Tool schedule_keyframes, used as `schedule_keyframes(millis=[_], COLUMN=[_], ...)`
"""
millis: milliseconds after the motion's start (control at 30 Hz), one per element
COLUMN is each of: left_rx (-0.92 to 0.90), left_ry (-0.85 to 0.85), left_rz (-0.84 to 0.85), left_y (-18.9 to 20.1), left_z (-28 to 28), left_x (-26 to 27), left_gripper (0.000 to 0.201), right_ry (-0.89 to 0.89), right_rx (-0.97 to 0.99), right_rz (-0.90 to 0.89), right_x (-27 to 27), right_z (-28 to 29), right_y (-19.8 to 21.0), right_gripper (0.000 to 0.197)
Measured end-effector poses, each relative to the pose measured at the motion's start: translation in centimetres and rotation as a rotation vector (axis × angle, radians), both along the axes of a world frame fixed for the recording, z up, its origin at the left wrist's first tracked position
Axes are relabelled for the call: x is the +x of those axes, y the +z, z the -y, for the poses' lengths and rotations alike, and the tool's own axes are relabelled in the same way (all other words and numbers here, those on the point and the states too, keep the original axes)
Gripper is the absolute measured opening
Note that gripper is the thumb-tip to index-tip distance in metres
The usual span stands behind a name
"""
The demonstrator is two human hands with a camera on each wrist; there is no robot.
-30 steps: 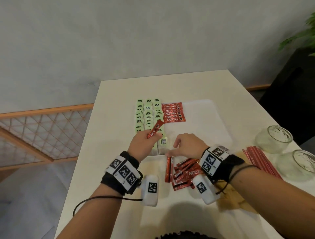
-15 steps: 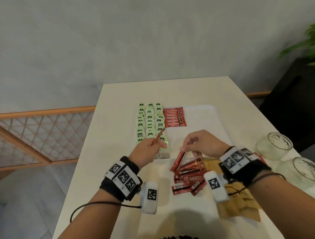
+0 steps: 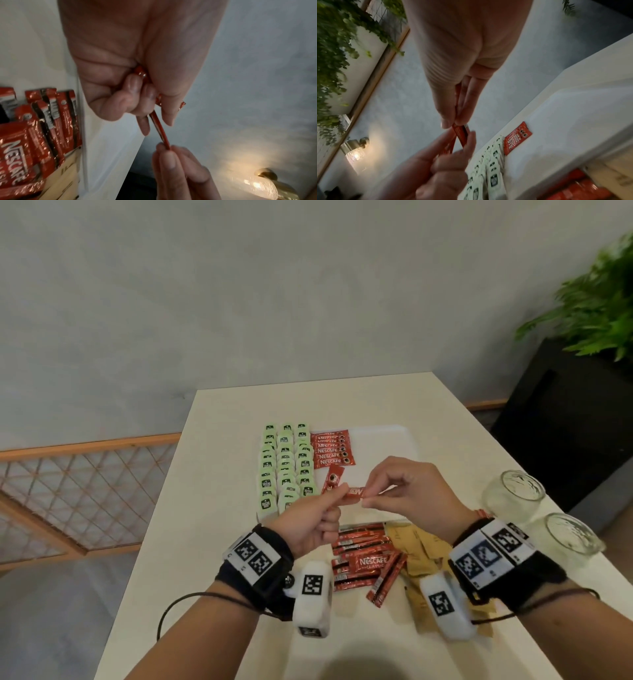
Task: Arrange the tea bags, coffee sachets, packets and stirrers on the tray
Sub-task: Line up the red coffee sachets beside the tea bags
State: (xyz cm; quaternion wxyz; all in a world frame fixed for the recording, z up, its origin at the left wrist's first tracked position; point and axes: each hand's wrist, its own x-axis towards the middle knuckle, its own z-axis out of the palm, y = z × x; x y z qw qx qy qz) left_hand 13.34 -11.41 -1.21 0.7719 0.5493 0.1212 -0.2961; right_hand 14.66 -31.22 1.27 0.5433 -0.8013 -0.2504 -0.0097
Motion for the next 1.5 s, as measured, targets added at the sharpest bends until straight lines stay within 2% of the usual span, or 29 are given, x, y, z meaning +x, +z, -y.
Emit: schedule_keyframes(millis=[67,133,233,333,400,500,600,700,800,900,1000,1233,1367,1500], left_rx=[0.008,0.057,0.135,0.335,0.448,0.573,0.607,0.556,0.581,0.694,0.808,0.788,0.768,0.785], left_ry=[0.029,0.082,0.118,0.012,-0.103,-0.262,-0.308,-0.218,-0.114,-0.161,-0.217,-0.134,-0.092,0.025], left_rz=[0.053,0.104,0.169,0.313,0.386,0.450,0.455,0.457,0.447,0.525,0.570,0.506,0.493,0.484], left_y=[0.0,-0.1,0.1,0.3,0.7,1.4,1.7,1.7,1.4,1.2,1.2,-0.3,-1.0,-0.4], left_z=[1.1,2.0,2.8,3.1,3.4,4.1,3.9,3.1,2.0,1.2,0.6,-2.6,-3.9,-5.7], left_x=[-0.4,-0.7,-1.1,-1.8,-2.3,-2.7,-2.8,-2.7,-2.2,-1.7,-0.7,2.1,4.0,6.1], left_gripper=[0.020,0.030,0.030,0.022,0.019,0.018,0.017,0.019,0.020,0.021,0.024,0.020,0.029,0.038], right_ry=[0.007,0.012,-0.053,-0.180,-0.195,-0.109,-0.020,-0.059,-0.110,-0.076,-0.009,-0.080,-0.171,-0.395], right_rx=[-0.025,-0.035,-0.046,-0.058,-0.061,0.012,0.064,0.152,0.186,0.093,-0.018,0.134,0.148,0.161], right_rz=[0.020,-0.002,-0.025,-0.058,-0.149,-0.357,-0.420,-0.437,-0.500,-0.553,-0.581,-0.715,-0.766,-0.819], right_x=[-0.8,-1.5,-2.4,-2.3,-1.8,-1.5,-1.6,-1.3,-0.8,-0.5,0.3,4.3,7.0,10.7], right_z=[0.1,0.4,1.0,2.0,2.6,2.6,2.4,3.1,3.3,2.4,1.0,0.2,-0.4,-0.8], right_y=[-0.6,-1.1,-1.4,-1.3,-1.2,-0.8,-0.3,-0.4,-0.7,-0.6,-0.7,-2.1,-3.5,-5.5], right_gripper=[0.012,0.013,0.019,0.017,0.014,0.022,0.022,0.020,0.021,0.022,0.015,0.019,0.017,0.007])
